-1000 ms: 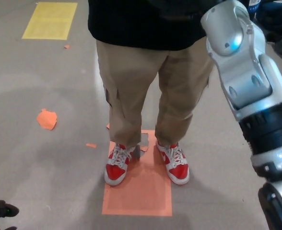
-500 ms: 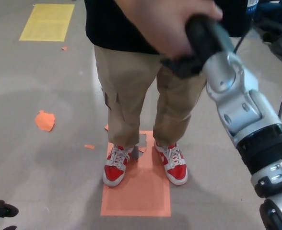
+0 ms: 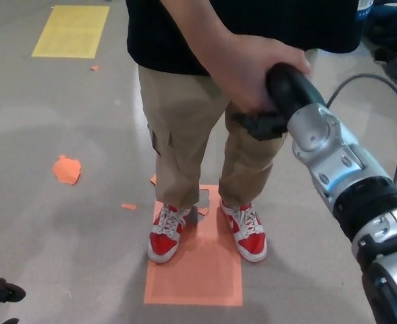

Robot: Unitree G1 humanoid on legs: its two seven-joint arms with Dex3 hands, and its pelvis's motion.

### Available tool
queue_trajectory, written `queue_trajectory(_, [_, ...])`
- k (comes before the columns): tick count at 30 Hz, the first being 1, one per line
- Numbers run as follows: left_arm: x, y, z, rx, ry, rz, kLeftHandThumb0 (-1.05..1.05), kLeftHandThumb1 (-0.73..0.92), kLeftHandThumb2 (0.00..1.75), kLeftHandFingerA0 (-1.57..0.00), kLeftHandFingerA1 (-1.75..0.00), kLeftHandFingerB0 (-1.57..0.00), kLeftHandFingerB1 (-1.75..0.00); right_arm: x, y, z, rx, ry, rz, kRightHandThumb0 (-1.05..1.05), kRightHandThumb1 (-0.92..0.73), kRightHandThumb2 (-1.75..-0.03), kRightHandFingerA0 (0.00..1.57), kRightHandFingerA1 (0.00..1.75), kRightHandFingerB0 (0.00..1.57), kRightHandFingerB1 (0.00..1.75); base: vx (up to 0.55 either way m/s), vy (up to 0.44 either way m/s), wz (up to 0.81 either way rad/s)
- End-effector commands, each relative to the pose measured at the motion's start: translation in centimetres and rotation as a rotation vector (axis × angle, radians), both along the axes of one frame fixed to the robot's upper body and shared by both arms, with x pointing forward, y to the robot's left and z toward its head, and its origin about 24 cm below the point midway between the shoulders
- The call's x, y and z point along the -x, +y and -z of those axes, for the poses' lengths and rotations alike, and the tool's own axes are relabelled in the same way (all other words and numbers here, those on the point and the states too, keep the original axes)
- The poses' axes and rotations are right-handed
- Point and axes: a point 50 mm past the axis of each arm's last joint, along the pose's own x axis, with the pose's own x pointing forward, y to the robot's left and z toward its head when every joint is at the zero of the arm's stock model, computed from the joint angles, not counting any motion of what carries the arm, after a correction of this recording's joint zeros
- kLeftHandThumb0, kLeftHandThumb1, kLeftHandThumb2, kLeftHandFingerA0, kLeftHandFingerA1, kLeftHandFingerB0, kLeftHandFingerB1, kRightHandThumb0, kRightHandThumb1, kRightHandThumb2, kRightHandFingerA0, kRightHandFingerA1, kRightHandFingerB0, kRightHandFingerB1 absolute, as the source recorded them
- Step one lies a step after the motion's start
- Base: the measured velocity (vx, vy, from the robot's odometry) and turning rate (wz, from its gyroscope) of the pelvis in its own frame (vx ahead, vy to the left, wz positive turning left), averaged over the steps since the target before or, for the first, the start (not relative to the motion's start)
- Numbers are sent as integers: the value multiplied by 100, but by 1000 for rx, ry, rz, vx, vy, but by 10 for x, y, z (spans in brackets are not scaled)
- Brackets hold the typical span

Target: The robot extends its right arm to grab a person's hand and shakes it

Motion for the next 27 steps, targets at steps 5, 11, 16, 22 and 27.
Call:
queue_trajectory(5, [9,10,2,-43,41,-18,-25,60,109,-10,-50,-10,-50,25,-70,66,-91,276,86,-92,-68,-96,0,4,0,0,0,0,0])
queue_trajectory(11, [9,9,1,-59,35,5,-47,83,66,-26,-30,-28,-32,59,-126,110,28,419,171,-95,-83,-107,0,2,0,0,0,0,0])
queue_trajectory(16, [-1,10,-6,-58,8,-14,-49,86,66,-28,-31,-27,-31,91,-162,141,58,576,282,-81,-82,-111,0,15,0,14,0,0,0])
queue_trajectory(22, [-25,3,-22,-34,-77,-5,-53,88,67,-28,-31,-27,-31,111,-178,155,-90,668,366,-65,-92,-78,2,21,6,23,0,0,0])
queue_trajectory(27, [-39,3,-35,-36,-126,-4,-52,88,67,-29,-32,-27,-31,112,-180,155,-119,742,395,-78,-84,-114,0,22,9,23,0,0,0])
